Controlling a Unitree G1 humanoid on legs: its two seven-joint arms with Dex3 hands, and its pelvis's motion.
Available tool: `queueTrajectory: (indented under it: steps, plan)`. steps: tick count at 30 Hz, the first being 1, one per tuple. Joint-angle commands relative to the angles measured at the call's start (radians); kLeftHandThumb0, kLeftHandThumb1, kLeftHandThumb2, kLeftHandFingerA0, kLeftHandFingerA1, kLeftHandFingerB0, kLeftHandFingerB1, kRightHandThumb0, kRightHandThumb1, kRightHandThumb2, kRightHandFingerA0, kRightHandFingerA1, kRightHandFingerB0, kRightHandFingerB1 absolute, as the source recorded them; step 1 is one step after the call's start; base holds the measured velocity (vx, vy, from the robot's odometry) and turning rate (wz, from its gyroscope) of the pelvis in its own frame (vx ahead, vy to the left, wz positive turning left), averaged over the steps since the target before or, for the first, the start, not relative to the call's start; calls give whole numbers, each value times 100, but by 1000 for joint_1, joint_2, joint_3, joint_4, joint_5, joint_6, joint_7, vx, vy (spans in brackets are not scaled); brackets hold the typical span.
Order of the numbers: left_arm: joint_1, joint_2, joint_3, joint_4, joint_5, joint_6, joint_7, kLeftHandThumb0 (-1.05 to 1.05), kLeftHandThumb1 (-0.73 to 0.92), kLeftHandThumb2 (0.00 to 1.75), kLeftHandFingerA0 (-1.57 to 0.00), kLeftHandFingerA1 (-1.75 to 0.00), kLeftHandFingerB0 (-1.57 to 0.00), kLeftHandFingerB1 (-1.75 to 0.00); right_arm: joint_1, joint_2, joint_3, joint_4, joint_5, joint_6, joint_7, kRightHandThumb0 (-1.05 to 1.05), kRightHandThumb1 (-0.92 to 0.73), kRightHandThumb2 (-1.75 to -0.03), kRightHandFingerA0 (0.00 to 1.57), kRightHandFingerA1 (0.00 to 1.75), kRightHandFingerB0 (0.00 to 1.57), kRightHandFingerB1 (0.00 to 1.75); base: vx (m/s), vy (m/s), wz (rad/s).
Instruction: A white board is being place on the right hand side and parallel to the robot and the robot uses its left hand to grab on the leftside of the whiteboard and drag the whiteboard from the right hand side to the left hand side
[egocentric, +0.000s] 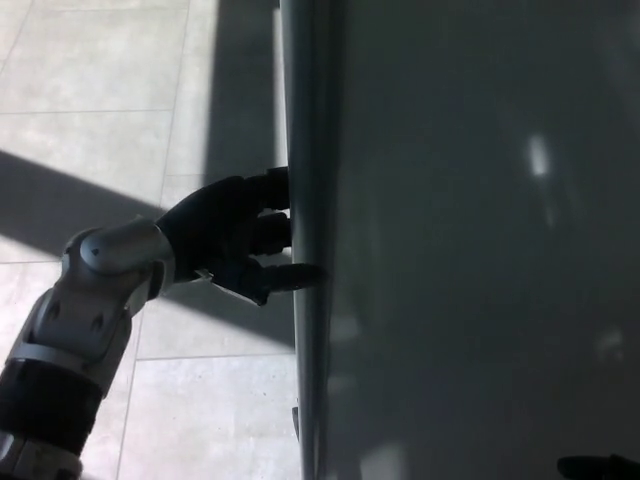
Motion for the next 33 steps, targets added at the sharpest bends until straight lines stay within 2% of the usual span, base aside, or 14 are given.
queueTrajectory:
  steps: [1, 4, 5, 6, 8, 12, 13, 17, 18, 19, 21, 24, 25, 33]
  plan:
    - [-30, -9, -12, 15, 44, 7, 19, -68, 41, 80, -1, -25, 0, -9, -1, -8, -5, 1, 11, 0, 6, -47, -52, -91, 83, 76, 58, 61, 0, 0, 0]
    - [-30, -22, -14, -7, 63, 51, 66, -73, 48, 55, -8, -29, 0, -18, 0, -8, 5, -1, 0, -2, -7, -50, -52, -90, 84, 75, 59, 61, 0, 0, 0]
    - [-22, -46, -6, -12, 67, 54, 112, -60, 37, 80, -3, -42, 0, -19, 0, -9, 5, 0, 3, 2, -5, -50, -53, -90, 84, 75, 59, 60, 0, 0, 0]
    - [-16, -64, 5, -7, 63, 46, 136, -67, 38, 67, -10, -39, -1, -14, -1, -10, 5, 1, 2, 3, -2, -44, -64, -60, 91, 66, 65, 45, 0, 0, 0]
    - [-10, -91, 18, 6, 63, 40, 173, -63, 47, 54, -17, -32, 0, -22, 0, -13, 5, 3, 4, 2, 7, -50, -53, -90, 85, 75, 59, 60, 0, 0, 0]
    - [8, -120, 13, 25, 114, -28, 245, -57, 48, 54, -27, -35, 0, -23, -1, -14, 7, 1, 0, 0, -3, -50, -52, -89, 85, 75, 59, 60, 0, 0, 0]
    - [11, -125, 14, 29, 117, -37, 253, -56, 48, 54, -28, -35, -1, -24, -2, -15, 8, 1, -2, -1, -3, -43, -64, -60, 91, 66, 66, 45, 0, 0, 0]
    - [26, -143, 16, 34, 131, -54, 285, -61, 39, 72, -25, -45, -6, -20, -5, -17, 11, 1, -3, 3, -6, -50, -52, -89, 85, 75, 61, 61, 0, 0, 0]
    - [29, -150, 17, 28, 136, -52, 303, -60, 39, 73, -27, -46, -3, -23, -9, -17, 10, 2, -1, 3, 0, -44, -63, -60, 91, 65, 66, 45, 0, 0, 0]
    - [42, -157, 17, 2, 135, -41, 312, -59, 40, 70, -29, -44, -8, -27, -8, -20, 14, 0, -5, -2, -1, -51, -53, -90, 86, 74, 59, 60, 0, 0, 0]
    - [55, -166, 18, -9, 137, -53, 325, -58, 42, 68, -33, -45, -9, -34, -9, -20, 14, 2, -4, -4, -1, -45, -63, -60, 91, 64, 65, 45, 0, 0, 0]
    - [80, -197, 37, -22, 143, -96, 390, -33, 56, 57, -77, -48, -42, -35, -13, -17, 12, 3, 1, -2, 1, -46, -62, -60, 91, 65, 65, 45, 0, 0, 0]
    - [86, -208, 47, -11, 144, -132, 413, -16, 68, 60, -93, -54, -66, -44, -17, -18, 12, 3, -1, 2, -2, -50, -52, -89, 86, 74, 60, 60, 0, 0, 0]
    - [120, -210, 88, -1, 146, -202, 445, -13, 71, 61, -98, -58, -79, -50, -16, -23, 19, 3, -7, -21, 4, -49, -52, -91, 84, 74, 58, 61, 0, 0, 0]
